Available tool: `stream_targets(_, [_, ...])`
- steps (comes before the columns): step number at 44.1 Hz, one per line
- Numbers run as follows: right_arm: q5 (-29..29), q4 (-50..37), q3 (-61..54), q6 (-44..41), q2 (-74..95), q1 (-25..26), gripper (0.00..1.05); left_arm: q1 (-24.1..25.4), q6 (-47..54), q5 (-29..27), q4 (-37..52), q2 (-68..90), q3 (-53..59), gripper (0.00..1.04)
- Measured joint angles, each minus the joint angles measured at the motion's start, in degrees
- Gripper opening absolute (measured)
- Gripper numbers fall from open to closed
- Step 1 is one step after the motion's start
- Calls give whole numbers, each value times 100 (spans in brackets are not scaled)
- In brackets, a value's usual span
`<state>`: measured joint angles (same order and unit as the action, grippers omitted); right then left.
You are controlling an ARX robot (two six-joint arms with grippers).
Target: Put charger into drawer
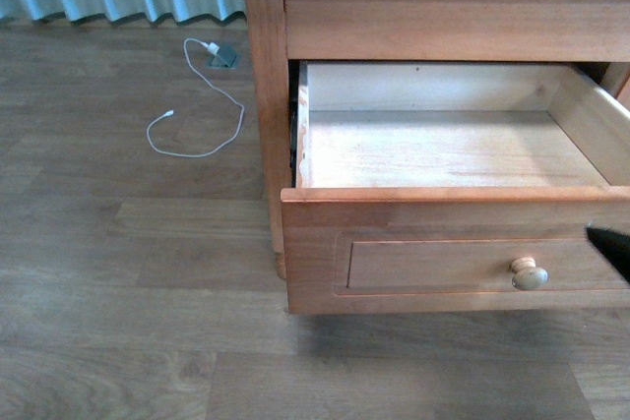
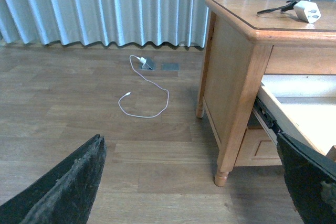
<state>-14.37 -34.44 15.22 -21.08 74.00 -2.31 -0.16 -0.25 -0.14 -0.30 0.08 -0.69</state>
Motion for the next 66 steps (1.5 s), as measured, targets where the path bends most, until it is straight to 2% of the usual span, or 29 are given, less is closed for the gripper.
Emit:
stream_targets(2, [-2, 55, 0, 68, -345, 140, 98, 0, 0, 0, 0, 0, 0, 99])
stream_targets(13, [-258, 535, 13, 501, -1908, 1091, 96, 0, 0, 0, 0, 0, 0, 99])
stream_targets(18, [-658, 988, 35, 903, -2647, 1803, 96, 0, 0, 0, 0, 0, 0, 99])
stream_targets(23, [-1255, 1093, 33, 1405, -3195, 2752, 96, 0, 0, 0, 0, 0, 0, 99])
stream_targets(31, [-1727, 1196, -173, 1810, -3657, 3720, 96, 0, -2, 0, 0, 0, 0, 99])
stream_targets(36, [-1978, 1338, -428, 1965, -3958, 3939, 96, 0, 0, 0, 0, 0, 0, 99])
stream_targets(47, [-2015, 1338, -448, 2041, -4004, 3967, 96, 0, 0, 0, 0, 0, 0, 99])
stream_targets(51, [-1838, 1311, -647, 2057, -4306, 3685, 79, 0, 0, 0, 0, 0, 0, 99])
stream_targets(60, [-575, 2022, -1051, 2057, -5458, 2352, 31, 0, 0, 0, 0, 0, 0, 99])
stream_targets(66, [24, 2315, -1174, 2052, -5908, 1722, 1, 0, 0, 0, 0, 0, 0, 99])
